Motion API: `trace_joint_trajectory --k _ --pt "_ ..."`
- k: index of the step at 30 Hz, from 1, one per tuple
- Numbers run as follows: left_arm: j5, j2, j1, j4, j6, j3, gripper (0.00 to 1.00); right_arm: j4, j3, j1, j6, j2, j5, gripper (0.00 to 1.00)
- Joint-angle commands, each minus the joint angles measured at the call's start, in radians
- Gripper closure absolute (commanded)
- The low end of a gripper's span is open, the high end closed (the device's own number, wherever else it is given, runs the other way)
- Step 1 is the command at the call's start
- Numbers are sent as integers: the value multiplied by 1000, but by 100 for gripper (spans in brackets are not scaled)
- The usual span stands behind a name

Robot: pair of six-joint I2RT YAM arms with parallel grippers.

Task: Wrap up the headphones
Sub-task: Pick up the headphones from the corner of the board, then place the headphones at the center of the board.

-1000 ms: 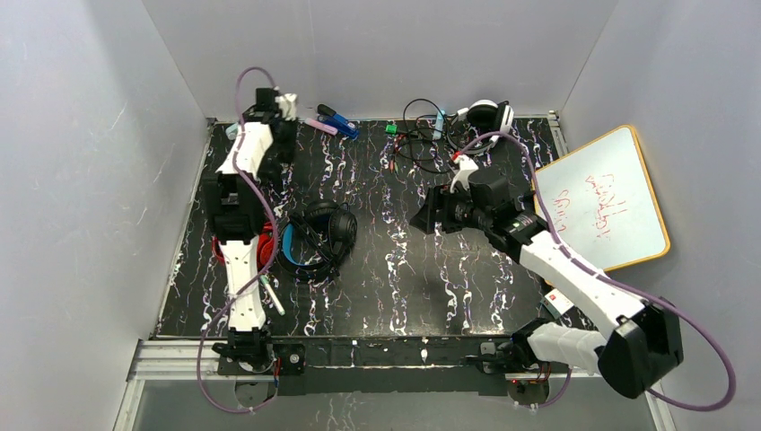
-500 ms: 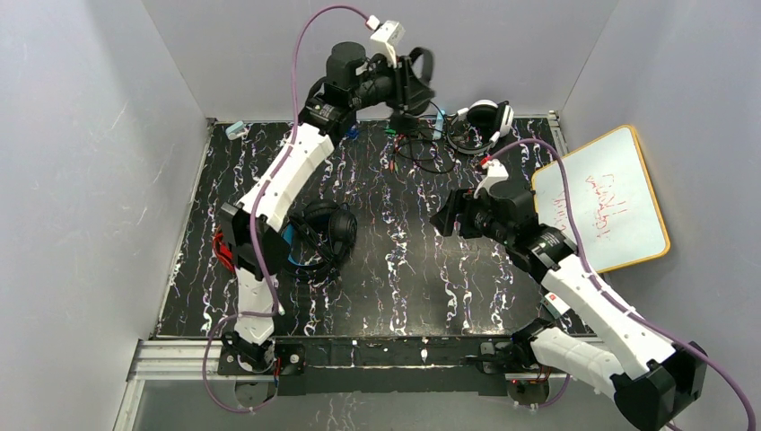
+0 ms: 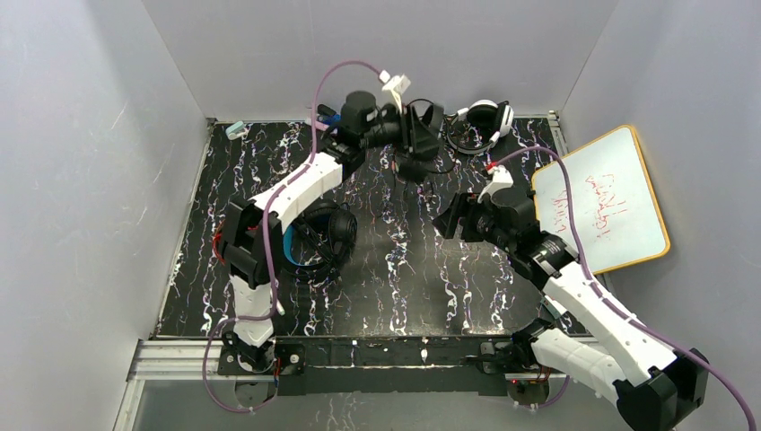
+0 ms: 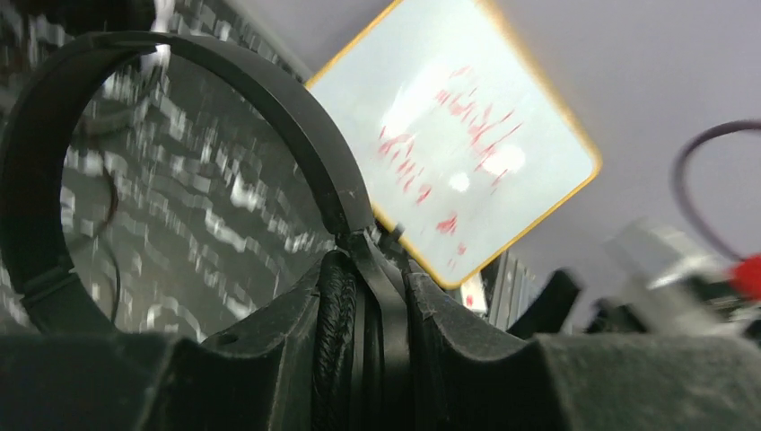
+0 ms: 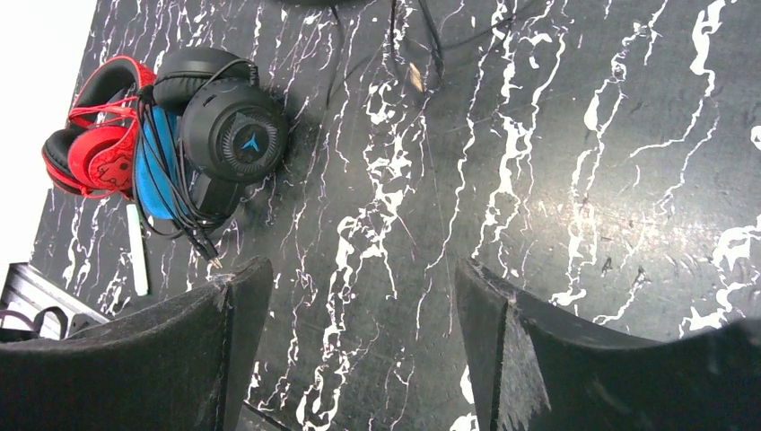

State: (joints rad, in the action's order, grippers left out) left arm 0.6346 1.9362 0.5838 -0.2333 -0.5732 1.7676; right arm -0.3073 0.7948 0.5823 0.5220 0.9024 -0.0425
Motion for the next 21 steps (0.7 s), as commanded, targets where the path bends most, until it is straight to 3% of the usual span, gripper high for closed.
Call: trace_joint_trajectory --k 1,9,14,17,18,19,20,21 --pt "5 -73 -3 -98 -10 -145 79 42 -16 -6 21 -55 -54 18" --pt "-47 -139 51 -51 78 -369 74 9 -17 -7 40 -16 -125 18" --pt "-225 -224 173 -31 150 -498 61 -91 63 -25 39 63 -266 12" --pt "-340 -271 236 -7 191 -557 42 -96 93 -75 29 95 -255 10" --pt "-377 -285 256 12 210 -571 31 -99 103 -97 30 112 -238 9" --pt "-409 -299 273 32 228 -583 12 -104 112 -120 37 130 -218 7" --pt "-434 -314 284 58 245 -592 3 -113 122 -150 47 155 -189 5" --pt "-456 -328 290 83 258 -599 2 -127 130 -187 56 182 -153 4"
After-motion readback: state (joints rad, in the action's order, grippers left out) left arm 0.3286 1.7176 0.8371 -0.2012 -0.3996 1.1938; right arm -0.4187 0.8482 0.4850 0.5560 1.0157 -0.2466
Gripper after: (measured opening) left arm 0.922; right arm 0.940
